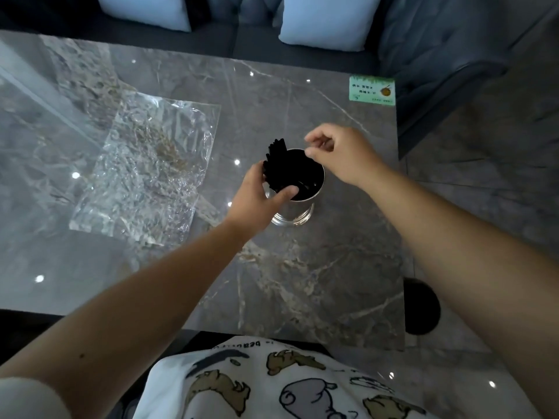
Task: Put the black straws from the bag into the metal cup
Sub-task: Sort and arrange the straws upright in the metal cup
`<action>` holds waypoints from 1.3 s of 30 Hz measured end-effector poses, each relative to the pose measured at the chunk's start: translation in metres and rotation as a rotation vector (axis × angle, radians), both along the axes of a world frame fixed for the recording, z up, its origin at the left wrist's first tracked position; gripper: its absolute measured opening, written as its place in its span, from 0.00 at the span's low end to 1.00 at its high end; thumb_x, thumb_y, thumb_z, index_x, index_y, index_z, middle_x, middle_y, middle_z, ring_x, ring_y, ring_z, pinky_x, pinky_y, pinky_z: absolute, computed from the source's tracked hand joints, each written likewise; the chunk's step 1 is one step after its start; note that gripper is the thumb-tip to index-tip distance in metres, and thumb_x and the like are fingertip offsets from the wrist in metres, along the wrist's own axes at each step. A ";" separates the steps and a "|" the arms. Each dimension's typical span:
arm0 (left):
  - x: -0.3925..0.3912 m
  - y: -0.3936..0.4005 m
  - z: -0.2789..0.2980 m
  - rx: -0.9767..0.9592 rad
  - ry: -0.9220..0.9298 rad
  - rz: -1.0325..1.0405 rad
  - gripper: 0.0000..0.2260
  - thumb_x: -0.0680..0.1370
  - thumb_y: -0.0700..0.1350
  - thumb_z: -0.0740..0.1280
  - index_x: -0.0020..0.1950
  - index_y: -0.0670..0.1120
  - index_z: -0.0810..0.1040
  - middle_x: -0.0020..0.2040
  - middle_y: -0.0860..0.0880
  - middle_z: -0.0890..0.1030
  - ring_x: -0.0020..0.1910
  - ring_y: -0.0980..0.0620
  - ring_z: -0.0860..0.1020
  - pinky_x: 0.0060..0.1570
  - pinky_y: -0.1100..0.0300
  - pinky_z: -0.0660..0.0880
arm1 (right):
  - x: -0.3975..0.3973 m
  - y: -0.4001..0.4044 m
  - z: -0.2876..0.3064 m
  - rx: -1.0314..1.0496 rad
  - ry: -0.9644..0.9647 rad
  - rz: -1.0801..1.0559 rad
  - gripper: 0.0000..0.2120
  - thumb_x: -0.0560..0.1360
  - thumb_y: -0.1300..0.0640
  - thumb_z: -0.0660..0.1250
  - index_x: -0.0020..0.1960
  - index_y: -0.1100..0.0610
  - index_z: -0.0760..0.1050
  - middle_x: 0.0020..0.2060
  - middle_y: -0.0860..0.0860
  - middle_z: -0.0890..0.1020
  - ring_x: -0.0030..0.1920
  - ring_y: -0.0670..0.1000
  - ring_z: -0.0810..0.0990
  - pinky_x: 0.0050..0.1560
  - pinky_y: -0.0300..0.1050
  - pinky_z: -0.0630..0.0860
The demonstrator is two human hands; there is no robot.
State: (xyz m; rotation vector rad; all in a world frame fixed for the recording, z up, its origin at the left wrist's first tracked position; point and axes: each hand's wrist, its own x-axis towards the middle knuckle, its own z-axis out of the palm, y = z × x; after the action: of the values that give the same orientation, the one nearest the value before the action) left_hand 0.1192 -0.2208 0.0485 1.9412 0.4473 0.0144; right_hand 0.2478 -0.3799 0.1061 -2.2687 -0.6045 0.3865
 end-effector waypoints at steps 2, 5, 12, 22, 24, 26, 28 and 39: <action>0.000 0.001 0.001 0.016 0.002 0.001 0.23 0.70 0.58 0.73 0.59 0.57 0.68 0.57 0.56 0.77 0.53 0.69 0.74 0.46 0.73 0.67 | 0.006 0.006 -0.001 0.027 0.091 0.048 0.16 0.73 0.55 0.71 0.60 0.49 0.76 0.50 0.44 0.80 0.48 0.41 0.78 0.53 0.35 0.73; 0.001 0.003 0.003 0.022 -0.004 -0.011 0.22 0.71 0.58 0.72 0.60 0.54 0.70 0.55 0.57 0.78 0.52 0.65 0.75 0.45 0.70 0.67 | 0.011 0.017 -0.001 0.045 0.207 0.123 0.22 0.73 0.54 0.71 0.66 0.50 0.72 0.56 0.43 0.78 0.57 0.43 0.77 0.63 0.44 0.73; 0.000 0.004 0.004 -0.022 0.002 -0.033 0.26 0.72 0.57 0.73 0.66 0.50 0.69 0.59 0.55 0.76 0.54 0.64 0.74 0.46 0.77 0.68 | 0.012 0.039 0.015 -0.006 0.089 0.284 0.19 0.73 0.51 0.71 0.63 0.44 0.75 0.57 0.40 0.78 0.59 0.42 0.76 0.61 0.41 0.72; 0.000 0.016 0.005 -0.063 0.087 -0.171 0.31 0.73 0.57 0.71 0.72 0.51 0.64 0.61 0.57 0.75 0.60 0.61 0.73 0.53 0.67 0.68 | 0.016 0.051 0.027 -0.185 -0.032 0.331 0.07 0.72 0.51 0.71 0.50 0.47 0.82 0.44 0.42 0.83 0.46 0.41 0.80 0.48 0.31 0.72; 0.008 0.020 0.008 -0.036 0.107 -0.193 0.26 0.75 0.55 0.69 0.71 0.50 0.66 0.61 0.56 0.76 0.60 0.61 0.74 0.52 0.70 0.67 | 0.017 0.039 0.024 -0.133 -0.030 0.250 0.06 0.72 0.51 0.71 0.49 0.47 0.82 0.41 0.41 0.83 0.46 0.42 0.81 0.50 0.38 0.75; 0.015 0.027 0.011 -0.018 0.110 -0.194 0.22 0.77 0.51 0.68 0.70 0.50 0.69 0.60 0.55 0.78 0.58 0.61 0.75 0.51 0.71 0.68 | 0.017 0.024 0.021 -0.065 0.013 0.167 0.06 0.71 0.50 0.72 0.48 0.46 0.82 0.40 0.40 0.83 0.45 0.40 0.81 0.50 0.39 0.76; 0.022 0.034 0.012 -0.030 0.107 -0.197 0.18 0.79 0.48 0.67 0.68 0.50 0.71 0.56 0.55 0.80 0.54 0.62 0.78 0.50 0.72 0.70 | 0.017 0.009 0.018 0.005 0.110 0.097 0.05 0.70 0.48 0.72 0.47 0.43 0.81 0.39 0.41 0.84 0.43 0.40 0.82 0.48 0.39 0.77; 0.040 0.048 0.013 -0.028 0.108 -0.258 0.12 0.79 0.47 0.66 0.63 0.52 0.76 0.49 0.60 0.82 0.42 0.73 0.77 0.44 0.72 0.71 | 0.021 -0.037 0.007 0.221 0.370 -0.253 0.07 0.79 0.53 0.62 0.50 0.51 0.78 0.48 0.51 0.83 0.48 0.49 0.84 0.46 0.41 0.80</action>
State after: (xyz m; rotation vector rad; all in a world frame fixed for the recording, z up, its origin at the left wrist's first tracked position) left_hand 0.1594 -0.1726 0.0612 1.9653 0.2639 -0.2629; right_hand 0.2692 -0.4164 0.1133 -1.9635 -0.1587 0.5654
